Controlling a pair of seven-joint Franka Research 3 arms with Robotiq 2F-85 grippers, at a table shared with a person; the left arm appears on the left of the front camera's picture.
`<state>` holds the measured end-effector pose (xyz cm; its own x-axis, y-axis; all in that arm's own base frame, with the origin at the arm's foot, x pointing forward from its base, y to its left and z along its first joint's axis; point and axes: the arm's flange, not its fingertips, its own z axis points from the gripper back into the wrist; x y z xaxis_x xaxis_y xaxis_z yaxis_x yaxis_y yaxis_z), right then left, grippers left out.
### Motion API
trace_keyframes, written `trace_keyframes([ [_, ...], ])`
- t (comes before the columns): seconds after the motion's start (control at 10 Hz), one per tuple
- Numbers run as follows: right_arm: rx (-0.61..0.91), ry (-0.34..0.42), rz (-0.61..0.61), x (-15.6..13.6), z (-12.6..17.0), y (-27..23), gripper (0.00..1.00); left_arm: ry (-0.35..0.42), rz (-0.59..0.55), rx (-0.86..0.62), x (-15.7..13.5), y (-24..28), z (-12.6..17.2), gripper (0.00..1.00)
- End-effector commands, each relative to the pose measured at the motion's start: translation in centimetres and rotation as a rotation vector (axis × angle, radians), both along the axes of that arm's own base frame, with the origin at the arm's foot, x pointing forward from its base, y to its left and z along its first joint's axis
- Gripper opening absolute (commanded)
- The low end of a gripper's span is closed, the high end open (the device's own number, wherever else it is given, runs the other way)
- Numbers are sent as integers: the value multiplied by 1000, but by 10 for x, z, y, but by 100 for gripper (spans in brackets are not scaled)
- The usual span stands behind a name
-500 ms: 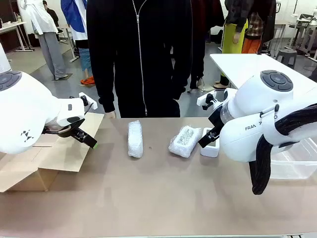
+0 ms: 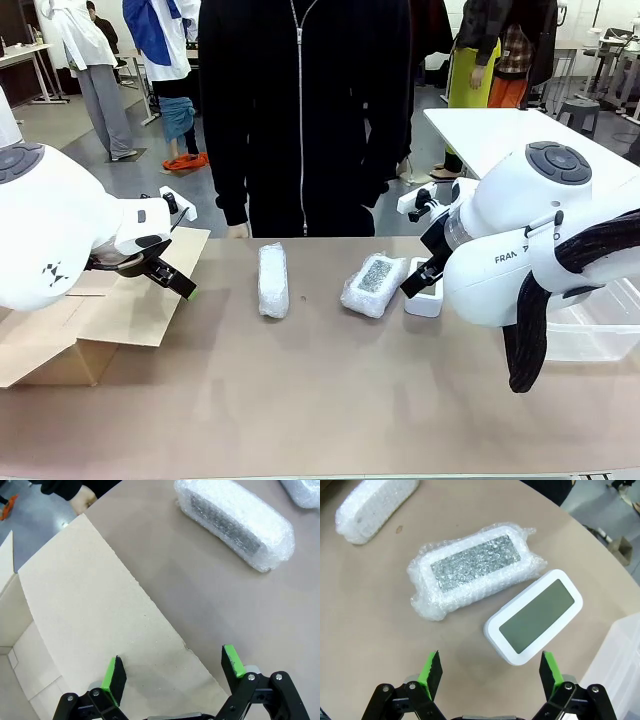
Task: Separate and place wrapped and unwrapped clocks.
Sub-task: Pick up the Digital clock indicated by the person.
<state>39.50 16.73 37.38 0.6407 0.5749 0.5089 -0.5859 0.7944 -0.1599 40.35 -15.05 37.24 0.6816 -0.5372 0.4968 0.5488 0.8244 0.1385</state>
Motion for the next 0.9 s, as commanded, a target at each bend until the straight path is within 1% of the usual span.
trace_keyframes([
  [0.0, 1, 0, 0, 0, 0, 0, 100, 0, 1, 0, 0, 0, 0, 100],
  [0.8, 1, 0, 0, 0, 0, 0, 100, 0, 1, 0, 0, 0, 0, 100],
])
